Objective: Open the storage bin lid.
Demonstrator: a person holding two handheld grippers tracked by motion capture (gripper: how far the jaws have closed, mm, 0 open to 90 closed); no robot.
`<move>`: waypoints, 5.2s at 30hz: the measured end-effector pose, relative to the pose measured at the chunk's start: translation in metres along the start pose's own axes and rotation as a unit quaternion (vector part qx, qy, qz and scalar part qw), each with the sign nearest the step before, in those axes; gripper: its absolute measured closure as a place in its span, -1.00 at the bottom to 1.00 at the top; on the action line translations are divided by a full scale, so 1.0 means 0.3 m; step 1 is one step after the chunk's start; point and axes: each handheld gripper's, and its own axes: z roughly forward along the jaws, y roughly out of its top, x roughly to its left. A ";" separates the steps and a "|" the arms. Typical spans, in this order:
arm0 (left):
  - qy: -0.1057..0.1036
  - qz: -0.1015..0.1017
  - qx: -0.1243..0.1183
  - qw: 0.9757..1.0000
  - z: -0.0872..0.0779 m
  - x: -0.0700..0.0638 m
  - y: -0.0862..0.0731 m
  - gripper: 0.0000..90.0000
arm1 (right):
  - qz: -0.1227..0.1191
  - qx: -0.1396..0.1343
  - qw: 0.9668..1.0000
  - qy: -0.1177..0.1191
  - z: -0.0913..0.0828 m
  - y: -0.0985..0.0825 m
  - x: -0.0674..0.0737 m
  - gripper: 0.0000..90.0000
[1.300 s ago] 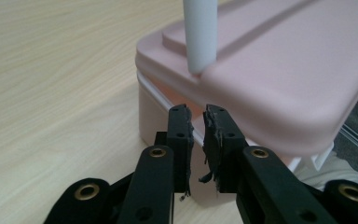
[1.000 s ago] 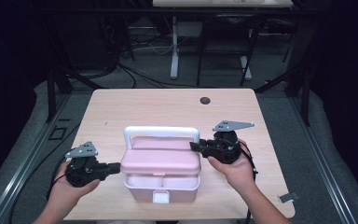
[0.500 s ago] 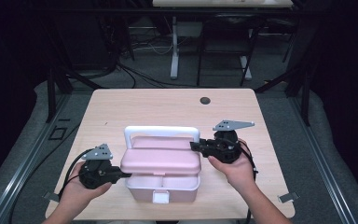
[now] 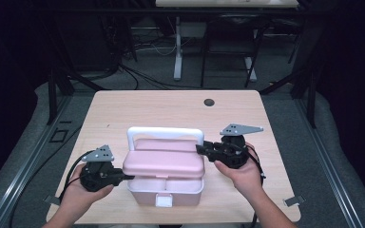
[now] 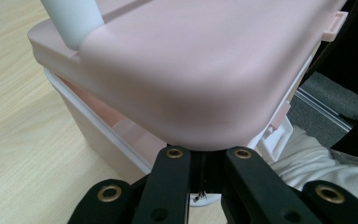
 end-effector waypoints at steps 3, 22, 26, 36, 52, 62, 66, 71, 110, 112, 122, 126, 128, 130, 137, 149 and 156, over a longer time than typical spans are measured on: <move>0.002 0.002 -0.001 1.000 -0.003 0.000 0.006 1.00 | -0.003 0.001 1.000 -0.009 -0.015 -0.008 -0.004 0.63; 0.011 0.001 -0.009 1.000 -0.021 0.004 0.047 1.00 | -0.025 0.004 0.999 -0.045 -0.080 -0.076 -0.001 0.98; 0.012 0.002 -0.011 1.000 -0.024 0.006 0.057 1.00 | -0.028 0.011 0.999 -0.045 -0.074 -0.096 0.005 1.00; 0.012 -0.002 -0.015 1.000 -0.034 0.015 0.086 1.00 | -0.043 0.025 0.998 -0.030 -0.057 -0.139 0.040 1.00; 0.016 -0.004 -0.020 1.000 -0.044 0.029 0.123 1.00 | -0.054 0.047 0.997 -0.014 -0.005 -0.196 0.090 1.00; 0.017 -0.005 -0.022 1.000 -0.048 0.038 0.145 1.00 | -0.058 0.053 0.997 0.003 0.030 -0.220 0.116 1.00; 0.018 -0.008 -0.023 1.000 -0.049 0.042 0.152 1.00 | -0.062 0.059 0.996 0.007 0.048 -0.230 0.127 1.00; 0.020 -0.010 -0.026 0.999 -0.051 0.047 0.164 1.00 | -0.067 0.066 0.996 0.004 0.062 -0.240 0.139 1.00; 0.086 -0.033 -0.039 0.995 -0.043 0.088 0.283 1.00 | -0.070 0.068 0.995 0.010 0.091 -0.263 0.164 1.00; 0.092 -0.035 -0.041 0.994 -0.042 0.096 0.293 1.00 | -0.069 0.065 0.995 0.009 0.091 -0.264 0.164 1.00; 0.107 -0.047 -0.047 0.992 -0.033 0.134 0.331 1.00 | -0.068 0.060 0.996 0.007 0.090 -0.268 0.166 1.00; 0.121 -0.045 -0.047 0.991 -0.026 0.145 0.348 1.00 | -0.070 0.057 0.996 0.003 0.090 -0.270 0.168 1.00; 0.122 -0.049 -0.052 0.990 -0.022 0.152 0.354 1.00 | -0.069 0.056 0.996 0.004 0.090 -0.271 0.167 1.00; 0.129 -0.050 -0.051 0.989 -0.018 0.161 0.358 0.99 | -0.067 0.055 0.996 0.004 0.090 -0.271 0.167 1.00; 0.145 -0.063 -0.046 0.986 0.001 0.204 0.361 0.97 | -0.064 0.053 0.997 0.007 0.089 -0.273 0.165 1.00; 0.183 -0.080 -0.032 0.979 -0.004 0.247 0.346 0.92 | -0.063 0.051 0.997 0.008 0.089 -0.274 0.164 1.00; 0.207 -0.098 -0.025 0.973 -0.014 0.280 0.324 0.86 | -0.065 0.051 0.997 0.005 0.088 -0.274 0.164 1.00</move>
